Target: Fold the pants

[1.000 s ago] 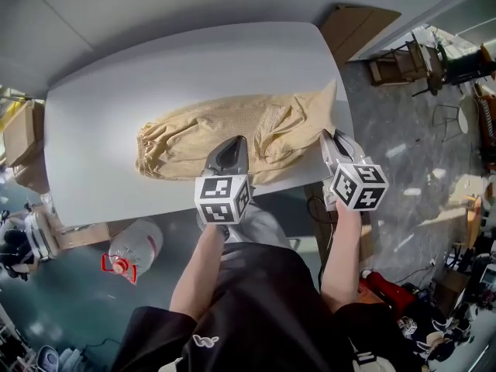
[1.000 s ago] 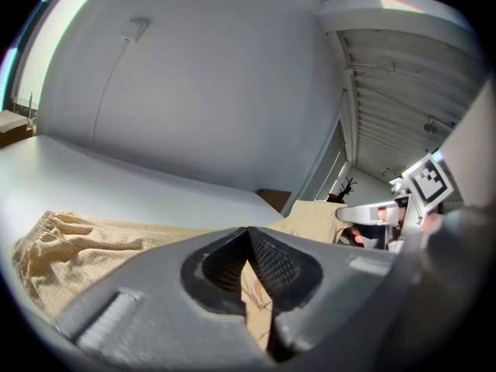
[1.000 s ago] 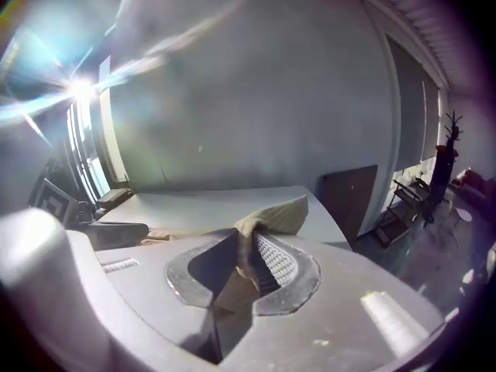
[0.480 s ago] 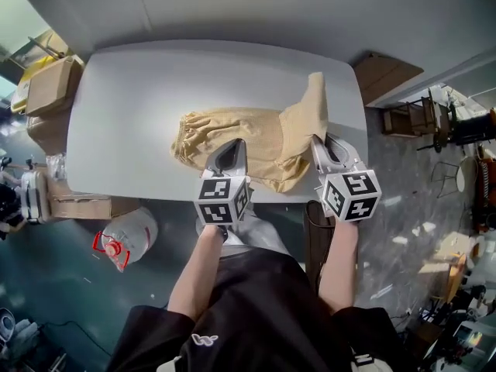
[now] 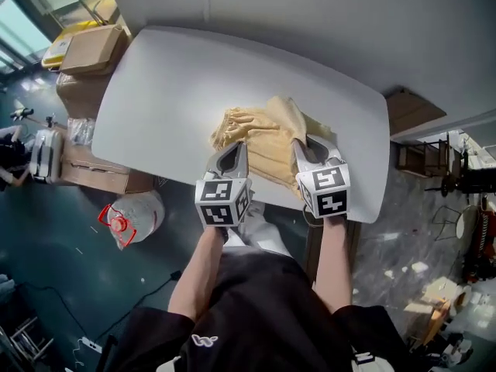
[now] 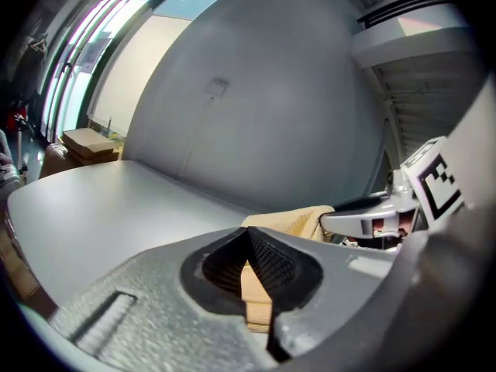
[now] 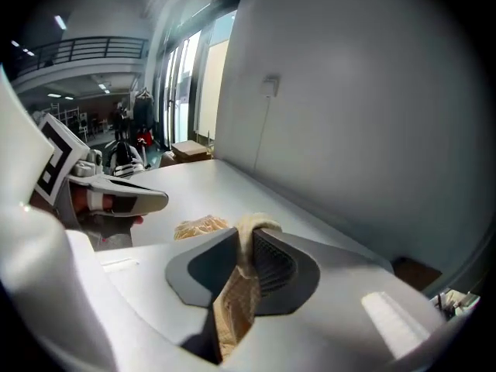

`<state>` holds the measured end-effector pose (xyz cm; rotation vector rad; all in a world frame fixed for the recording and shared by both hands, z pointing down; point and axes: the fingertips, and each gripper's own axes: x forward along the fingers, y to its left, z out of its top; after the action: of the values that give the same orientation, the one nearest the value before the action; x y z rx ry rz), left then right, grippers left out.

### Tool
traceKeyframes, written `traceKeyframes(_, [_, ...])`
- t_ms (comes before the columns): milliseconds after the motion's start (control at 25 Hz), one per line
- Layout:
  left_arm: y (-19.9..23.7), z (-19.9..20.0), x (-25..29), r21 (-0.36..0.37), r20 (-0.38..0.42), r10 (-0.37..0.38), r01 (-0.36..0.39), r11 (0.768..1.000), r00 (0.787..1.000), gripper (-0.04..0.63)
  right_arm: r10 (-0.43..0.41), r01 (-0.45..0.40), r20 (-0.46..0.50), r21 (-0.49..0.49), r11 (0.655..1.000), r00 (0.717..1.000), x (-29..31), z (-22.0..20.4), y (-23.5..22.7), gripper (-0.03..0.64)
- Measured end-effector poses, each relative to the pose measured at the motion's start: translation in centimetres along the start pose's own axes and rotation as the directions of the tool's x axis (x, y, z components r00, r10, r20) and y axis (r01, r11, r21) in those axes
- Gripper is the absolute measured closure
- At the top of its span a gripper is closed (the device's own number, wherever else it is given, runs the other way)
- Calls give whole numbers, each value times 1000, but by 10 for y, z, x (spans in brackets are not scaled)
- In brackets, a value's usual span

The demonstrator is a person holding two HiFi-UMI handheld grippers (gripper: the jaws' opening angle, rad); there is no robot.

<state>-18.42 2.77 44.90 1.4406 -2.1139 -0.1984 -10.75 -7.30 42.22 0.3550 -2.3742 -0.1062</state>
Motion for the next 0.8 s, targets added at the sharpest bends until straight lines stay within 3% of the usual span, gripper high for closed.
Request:
traceKeyframes(440, [99,-2,-60,-57,4,178,-177,982,984,591,48,-59,-152,-70,996,987,90,13,106,558])
traceKeyframes(640, [134,-9,-78,-71,-20,217,-218,973,976,591,108,-143,-261,-120,982,959,134,-16,164,557])
traceKeyframes(800, [151,-20,-88,-75,-50,236,-239,968,970,592,143,-180,-317,-91,979,937,155,-42,188,555])
